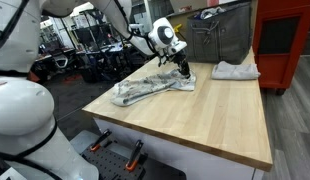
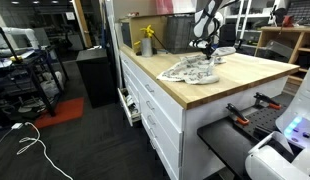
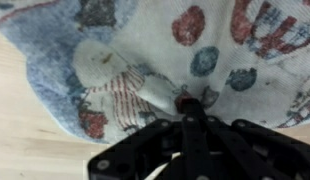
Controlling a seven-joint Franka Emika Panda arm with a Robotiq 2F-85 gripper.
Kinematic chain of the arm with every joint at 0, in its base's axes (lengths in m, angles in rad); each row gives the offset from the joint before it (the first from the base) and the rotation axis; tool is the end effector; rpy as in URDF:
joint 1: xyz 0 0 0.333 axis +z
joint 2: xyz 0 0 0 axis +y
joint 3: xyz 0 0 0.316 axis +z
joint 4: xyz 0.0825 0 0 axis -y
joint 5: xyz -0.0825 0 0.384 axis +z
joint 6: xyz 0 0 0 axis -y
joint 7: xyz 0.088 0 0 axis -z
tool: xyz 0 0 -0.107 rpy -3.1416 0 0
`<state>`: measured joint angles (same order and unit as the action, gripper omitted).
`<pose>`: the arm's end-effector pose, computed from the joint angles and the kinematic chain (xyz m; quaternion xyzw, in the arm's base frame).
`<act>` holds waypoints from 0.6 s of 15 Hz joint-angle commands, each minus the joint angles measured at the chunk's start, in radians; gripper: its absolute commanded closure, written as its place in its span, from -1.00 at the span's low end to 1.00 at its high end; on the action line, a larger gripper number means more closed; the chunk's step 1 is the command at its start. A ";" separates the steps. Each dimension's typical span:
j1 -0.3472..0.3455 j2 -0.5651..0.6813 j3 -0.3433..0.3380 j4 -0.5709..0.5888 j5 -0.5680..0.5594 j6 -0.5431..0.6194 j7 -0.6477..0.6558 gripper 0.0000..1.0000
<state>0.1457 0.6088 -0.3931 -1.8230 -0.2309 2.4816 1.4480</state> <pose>0.6437 -0.1409 0.2314 0.7378 -0.6488 0.1351 0.1284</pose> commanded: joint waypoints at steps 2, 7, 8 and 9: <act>-0.044 0.128 -0.005 0.037 -0.016 -0.062 0.098 1.00; -0.101 0.072 0.076 -0.017 0.049 -0.067 0.051 1.00; -0.111 0.047 0.095 -0.044 0.063 -0.056 0.039 1.00; -0.114 0.003 0.110 -0.091 0.072 -0.037 0.034 1.00</act>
<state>0.0772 0.6218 -0.3589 -1.7728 -0.2216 2.3919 1.4945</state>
